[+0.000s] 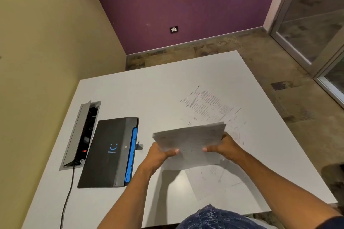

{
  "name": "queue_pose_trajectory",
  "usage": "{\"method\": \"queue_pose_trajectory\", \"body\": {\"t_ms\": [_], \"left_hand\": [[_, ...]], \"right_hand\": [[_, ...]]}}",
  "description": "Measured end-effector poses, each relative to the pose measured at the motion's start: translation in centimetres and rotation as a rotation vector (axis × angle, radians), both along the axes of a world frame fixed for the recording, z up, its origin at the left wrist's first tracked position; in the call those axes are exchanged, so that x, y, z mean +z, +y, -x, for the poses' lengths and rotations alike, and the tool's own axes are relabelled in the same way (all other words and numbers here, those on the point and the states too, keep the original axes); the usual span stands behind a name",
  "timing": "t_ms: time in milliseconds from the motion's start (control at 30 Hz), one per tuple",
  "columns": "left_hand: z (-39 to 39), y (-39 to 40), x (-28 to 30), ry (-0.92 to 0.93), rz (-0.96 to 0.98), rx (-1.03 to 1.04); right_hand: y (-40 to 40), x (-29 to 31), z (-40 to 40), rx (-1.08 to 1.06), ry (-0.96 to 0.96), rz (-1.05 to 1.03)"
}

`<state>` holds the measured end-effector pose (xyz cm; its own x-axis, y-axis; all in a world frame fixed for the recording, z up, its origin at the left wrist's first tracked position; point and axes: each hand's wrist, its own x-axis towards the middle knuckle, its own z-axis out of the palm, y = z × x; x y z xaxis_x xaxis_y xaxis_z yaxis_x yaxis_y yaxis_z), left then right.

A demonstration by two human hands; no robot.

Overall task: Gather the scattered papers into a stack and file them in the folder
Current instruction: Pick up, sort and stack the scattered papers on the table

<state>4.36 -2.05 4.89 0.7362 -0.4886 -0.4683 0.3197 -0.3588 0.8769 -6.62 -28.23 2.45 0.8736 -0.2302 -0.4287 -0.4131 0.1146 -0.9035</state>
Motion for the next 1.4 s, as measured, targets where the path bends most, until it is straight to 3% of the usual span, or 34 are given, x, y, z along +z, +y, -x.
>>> {"method": "queue_pose_trajectory", "body": {"t_ms": [200, 367, 567, 733, 867, 1100, 1267, 1400], "left_hand": [[0.3, 0.4, -1.5, 0.048, -0.038, 0.006], [0.3, 0.0, -0.4, 0.095, 0.044, 0.039], [0.2, -1.3, 0.9, 0.29, 0.239, 0.071], [-0.3, -1.8, 2.2, 0.342, 0.219, 0.074], [0.1, -1.9, 2.4, 0.493, 0.31, 0.233], [1.7, -2.7, 0.8, 0.721, 0.327, 0.26], [1.5, -2.0, 0.1, 0.606, 0.369, 0.157], [1.0, -2.6, 0.1, 0.417, 0.301, 0.038]], "right_hand": [[0.7, -0.5, 0.7, 0.06, 0.021, -0.042], [0.9, -0.9, 0.0, -0.058, -0.012, -0.131], [1.3, -0.3, -0.9, 0.019, -0.073, -0.158], [0.9, -0.6, -1.0, -0.12, -0.118, -0.2], [0.0, -0.5, -0.8, -0.201, -0.12, -0.264], [-0.9, -0.3, -0.4, -0.143, -0.089, -0.308], [-1.0, 1.1, -0.4, -0.201, -0.117, -0.244], [-0.3, 1.9, -0.7, -0.108, -0.129, -0.205]]}}
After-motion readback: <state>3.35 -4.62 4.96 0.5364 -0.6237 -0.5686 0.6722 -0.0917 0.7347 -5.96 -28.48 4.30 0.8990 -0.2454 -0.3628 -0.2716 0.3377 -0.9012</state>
